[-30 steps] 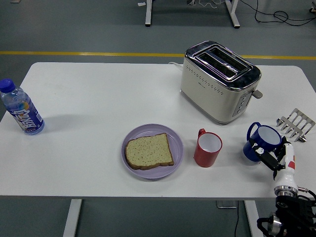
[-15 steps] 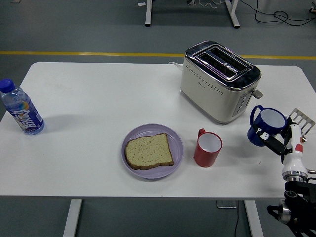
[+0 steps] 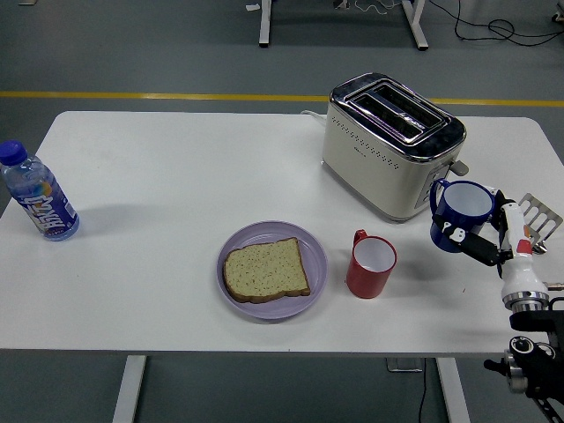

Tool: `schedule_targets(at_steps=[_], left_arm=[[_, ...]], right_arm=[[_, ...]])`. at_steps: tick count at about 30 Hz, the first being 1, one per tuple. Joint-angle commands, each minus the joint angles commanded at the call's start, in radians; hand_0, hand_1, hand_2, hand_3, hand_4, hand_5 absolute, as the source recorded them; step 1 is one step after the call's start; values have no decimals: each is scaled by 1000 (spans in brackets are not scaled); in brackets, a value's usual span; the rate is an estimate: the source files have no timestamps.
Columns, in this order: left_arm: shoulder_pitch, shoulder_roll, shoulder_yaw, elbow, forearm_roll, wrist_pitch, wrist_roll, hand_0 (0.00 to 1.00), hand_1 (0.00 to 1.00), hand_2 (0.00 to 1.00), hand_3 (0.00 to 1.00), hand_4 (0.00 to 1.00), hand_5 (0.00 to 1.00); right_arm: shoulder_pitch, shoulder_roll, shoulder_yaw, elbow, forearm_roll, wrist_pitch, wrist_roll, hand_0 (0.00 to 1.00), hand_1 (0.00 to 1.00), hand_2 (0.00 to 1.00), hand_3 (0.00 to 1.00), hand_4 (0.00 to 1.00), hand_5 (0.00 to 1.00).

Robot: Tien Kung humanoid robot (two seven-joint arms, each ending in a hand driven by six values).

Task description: Pick up the cup,pour liquid into bread,place the cup on the desk

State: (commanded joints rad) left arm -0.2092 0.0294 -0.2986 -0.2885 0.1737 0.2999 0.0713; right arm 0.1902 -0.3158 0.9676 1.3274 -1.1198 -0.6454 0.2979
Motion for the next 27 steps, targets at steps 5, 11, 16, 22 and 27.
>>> schedule_targets(at_steps=[5, 11, 16, 22, 27], left_arm=[[0, 0, 1, 0, -2, 0, 0, 682, 689, 695, 548, 253, 998], [-2, 1, 4, -1, -6, 0, -2, 682, 689, 695, 548, 253, 998], [-2, 2, 6, 0, -9, 1, -4, 682, 689, 695, 548, 253, 998], [-2, 2, 5, 0, -9, 1, -4, 682, 690, 695, 548, 253, 998], [-1, 2, 2, 0, -3, 1, -2, 683, 690, 695, 548, 253, 998]], right_arm=[[8, -8, -6, 36, -51, 0, -41, 300, 262, 415, 435, 823, 61], [35, -7, -40, 98, -154, 0, -129, 296, 262, 415, 434, 823, 65], [70, 22, -61, 110, -198, 0, -176, 296, 261, 414, 434, 813, 55], [99, 43, -67, 114, -226, 0, -198, 305, 265, 417, 436, 795, 24], [149, 69, -90, 101, -258, 0, -218, 302, 264, 416, 437, 789, 19]])
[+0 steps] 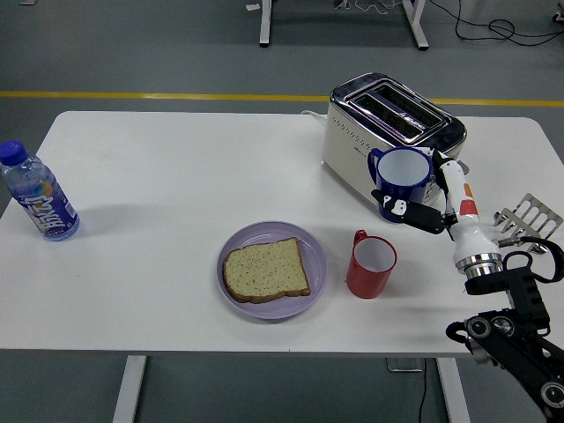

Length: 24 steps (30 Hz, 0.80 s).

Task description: Pick up the cup,pour liquid into bread,place the cup on the desk

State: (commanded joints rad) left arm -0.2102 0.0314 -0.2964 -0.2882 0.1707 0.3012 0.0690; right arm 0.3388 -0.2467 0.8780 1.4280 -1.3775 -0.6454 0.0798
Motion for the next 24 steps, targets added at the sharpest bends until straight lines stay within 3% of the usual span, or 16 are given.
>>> schedule_targets(at_steps=[12, 24], left_arm=[[7, -2, -20, 0, 32, 1, 13, 683, 690, 696, 548, 254, 998], [14, -2, -25, 0, 39, 1, 16, 683, 690, 696, 549, 255, 998]], right_arm=[[102, 89, -77, -91, -128, 0, -64, 303, 268, 417, 444, 786, 18], [192, 125, -173, -136, -245, 0, -98, 307, 268, 418, 444, 782, 13]])
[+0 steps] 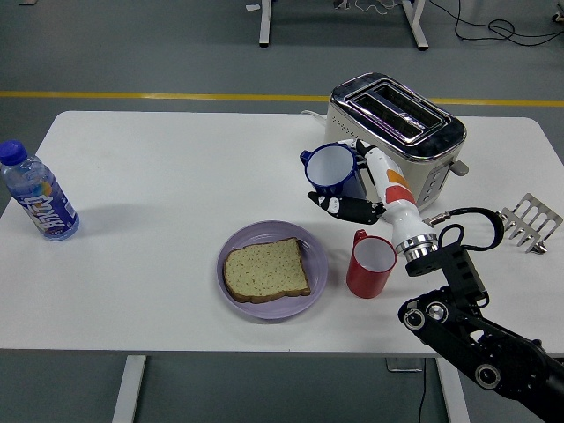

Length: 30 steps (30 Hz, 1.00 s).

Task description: Pick up the cup,pour liquid into bread,place the cup on the desk

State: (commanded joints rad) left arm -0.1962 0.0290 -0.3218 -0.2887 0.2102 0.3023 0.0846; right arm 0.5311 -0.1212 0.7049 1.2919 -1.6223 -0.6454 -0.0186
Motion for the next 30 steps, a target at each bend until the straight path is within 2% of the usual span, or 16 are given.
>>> schedule_targets(at_steps=[11, 21, 30], left_arm=[[-2, 0, 10, 0, -19, 1, -6, 684, 691, 696, 549, 255, 998], [-3, 0, 14, -1, -28, 1, -8, 684, 691, 696, 550, 255, 998], [-3, 0, 14, -1, -28, 1, -8, 684, 692, 696, 550, 255, 998]], right_arm=[[61, 16, -63, -72, -95, 0, -34, 313, 273, 417, 444, 779, 14], [106, 13, -100, -127, -287, 0, -74, 317, 274, 418, 444, 779, 16], [141, -5, -122, -138, -444, 0, -87, 319, 276, 419, 444, 774, 11]])
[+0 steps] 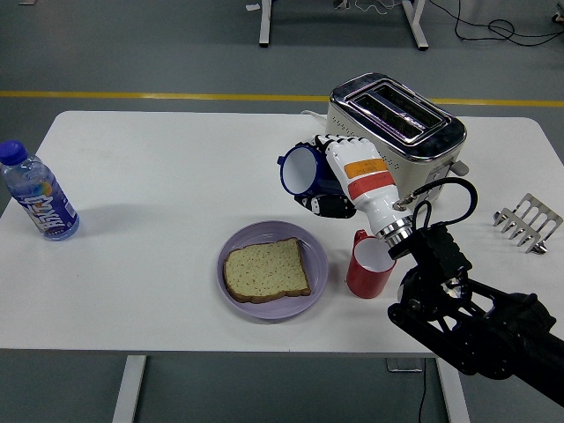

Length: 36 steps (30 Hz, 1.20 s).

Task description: Pick up the cup,pour liquid into bread,place the cup on the desk

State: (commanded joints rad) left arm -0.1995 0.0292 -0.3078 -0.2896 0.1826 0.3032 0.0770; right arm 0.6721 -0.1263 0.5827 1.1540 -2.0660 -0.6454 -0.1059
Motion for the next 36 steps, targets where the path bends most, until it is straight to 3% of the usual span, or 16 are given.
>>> schedule_targets(at_steps=[11, 24, 36], left_arm=[[-1, 1, 2, 0, -4, 0, -1, 685, 692, 696, 550, 255, 998], [-1, 1, 1, 0, -3, 0, 0, 685, 691, 697, 549, 255, 998], [-2, 1, 2, 0, -5, 0, -1, 684, 691, 696, 549, 255, 998]], right_arm=[[30, -18, -28, -13, -203, 0, -15, 328, 279, 419, 444, 771, 12], [51, -31, -66, -29, -203, 0, -40, 337, 282, 422, 445, 765, 8], [34, -38, -46, 11, -177, 0, 11, 349, 284, 424, 447, 761, 2]])
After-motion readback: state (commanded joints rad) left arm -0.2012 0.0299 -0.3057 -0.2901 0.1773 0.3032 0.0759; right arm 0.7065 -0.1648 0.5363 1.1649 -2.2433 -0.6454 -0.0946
